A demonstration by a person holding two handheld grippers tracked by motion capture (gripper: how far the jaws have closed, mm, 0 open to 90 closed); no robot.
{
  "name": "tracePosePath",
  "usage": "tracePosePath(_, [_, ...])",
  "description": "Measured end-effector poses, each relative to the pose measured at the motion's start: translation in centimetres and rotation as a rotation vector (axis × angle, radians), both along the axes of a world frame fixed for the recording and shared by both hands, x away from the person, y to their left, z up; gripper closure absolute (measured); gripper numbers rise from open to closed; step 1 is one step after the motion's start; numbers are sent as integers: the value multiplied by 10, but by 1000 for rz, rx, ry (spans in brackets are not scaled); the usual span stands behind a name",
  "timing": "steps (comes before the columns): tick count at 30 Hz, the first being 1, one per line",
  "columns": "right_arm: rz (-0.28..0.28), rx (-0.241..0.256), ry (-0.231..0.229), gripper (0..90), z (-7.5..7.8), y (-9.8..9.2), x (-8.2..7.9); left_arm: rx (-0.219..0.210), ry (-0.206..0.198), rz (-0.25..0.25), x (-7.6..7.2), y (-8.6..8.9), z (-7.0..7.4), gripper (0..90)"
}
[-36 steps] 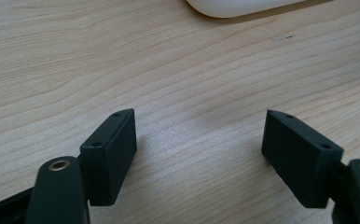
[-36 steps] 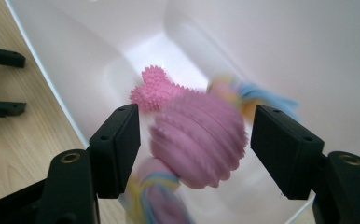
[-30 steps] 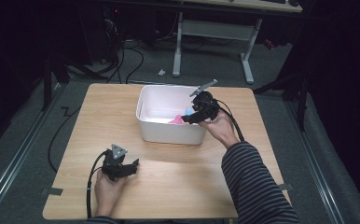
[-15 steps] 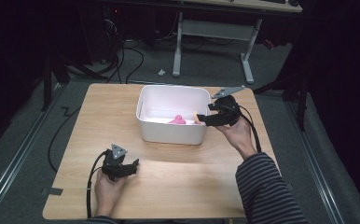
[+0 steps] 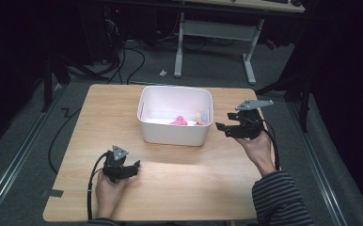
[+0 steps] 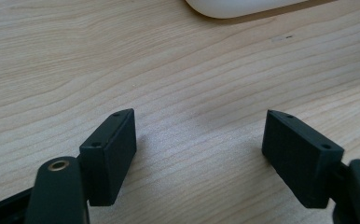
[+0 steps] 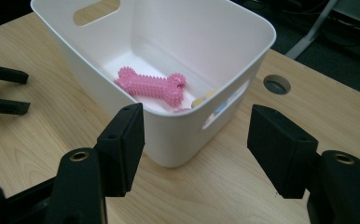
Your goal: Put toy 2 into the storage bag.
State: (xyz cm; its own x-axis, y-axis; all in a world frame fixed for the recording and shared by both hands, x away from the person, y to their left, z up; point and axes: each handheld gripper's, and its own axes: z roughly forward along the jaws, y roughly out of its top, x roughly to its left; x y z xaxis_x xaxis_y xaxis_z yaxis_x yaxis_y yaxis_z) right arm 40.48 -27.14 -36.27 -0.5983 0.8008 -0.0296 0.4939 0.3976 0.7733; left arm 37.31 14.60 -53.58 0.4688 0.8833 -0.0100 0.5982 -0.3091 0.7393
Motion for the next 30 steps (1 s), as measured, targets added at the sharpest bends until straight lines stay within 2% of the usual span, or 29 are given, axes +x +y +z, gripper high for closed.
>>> tracePosePath(10, [-48, 25, -9, 376, -20, -23, -24, 0, 0, -1, 0, 0, 0, 265])
tracePosePath(16, [-82, 38, 4, 377, -37, -33, -37, 0, 0, 0, 0, 0, 0, 265])
tracePosePath(22, [-121, 38, 34, 378, -71, -42, -46, 0, 0, -2, 0, 0, 0, 265])
tracePosePath(26, [-152, 55, 55, 376, -98, -47, -51, 0, -1, -1, 0, 0, 0, 265])
tracePosePath(30, [-189, 44, 60, 371, -122, -49, -52, 0, 0, -2, 0, 0, 0, 265])
